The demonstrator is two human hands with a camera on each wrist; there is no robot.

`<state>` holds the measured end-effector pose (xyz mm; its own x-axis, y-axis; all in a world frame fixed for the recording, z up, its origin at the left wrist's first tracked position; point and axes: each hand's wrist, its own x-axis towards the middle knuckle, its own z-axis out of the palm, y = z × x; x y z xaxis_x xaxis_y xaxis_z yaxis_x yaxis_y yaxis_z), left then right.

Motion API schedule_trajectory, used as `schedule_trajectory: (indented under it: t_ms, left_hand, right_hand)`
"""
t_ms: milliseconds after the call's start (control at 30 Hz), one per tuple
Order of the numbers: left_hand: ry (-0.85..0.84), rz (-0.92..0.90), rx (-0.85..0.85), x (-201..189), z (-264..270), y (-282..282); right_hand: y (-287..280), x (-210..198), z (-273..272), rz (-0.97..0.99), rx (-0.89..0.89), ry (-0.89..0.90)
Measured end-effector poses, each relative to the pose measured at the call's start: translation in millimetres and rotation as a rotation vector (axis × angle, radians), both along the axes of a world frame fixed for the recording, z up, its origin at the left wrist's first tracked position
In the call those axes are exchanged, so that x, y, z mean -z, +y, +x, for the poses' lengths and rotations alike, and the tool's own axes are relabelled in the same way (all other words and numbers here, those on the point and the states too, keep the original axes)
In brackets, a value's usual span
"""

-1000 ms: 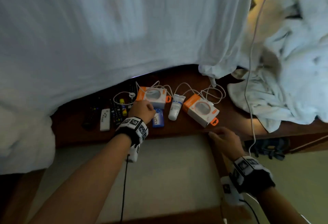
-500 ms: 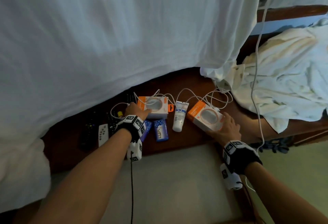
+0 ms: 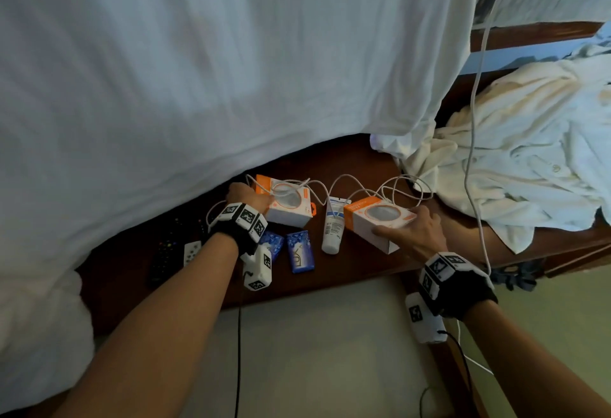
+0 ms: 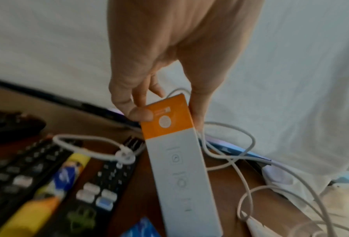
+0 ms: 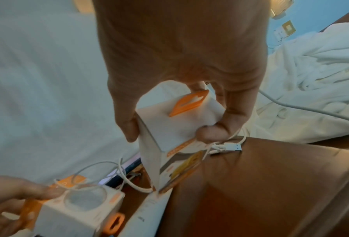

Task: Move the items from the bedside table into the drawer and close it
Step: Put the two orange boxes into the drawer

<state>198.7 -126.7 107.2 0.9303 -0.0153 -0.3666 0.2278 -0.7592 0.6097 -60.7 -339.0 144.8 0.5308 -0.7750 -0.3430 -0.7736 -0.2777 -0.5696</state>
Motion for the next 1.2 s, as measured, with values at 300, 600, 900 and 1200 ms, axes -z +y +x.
schedule_trajectory:
  t_ms: [300, 600, 900, 1200]
  left_hand:
    - [-0.4, 0.232, 0.262, -108.1, -43.9, 24.3]
    - [-0.411, 0.311, 0.36, -161.9, -57.7, 56.3]
    - [0.051, 0.133, 0.312, -170.8, -49.4, 83.4]
    - [0.416, -0.426, -0.001, -123.3, -87.3, 106.2]
  right_hand:
    - [0.9, -29.8, -7.5, 0.04, 0.035, -0.097]
    - [13.3, -60.5, -20.0, 0.053, 0.106, -0.19]
    - [30.2, -66.0, -29.8, 0.095, 0.065, -0.243]
    - [32.5, -69.5, -43.5, 0.068, -0.005, -0.262]
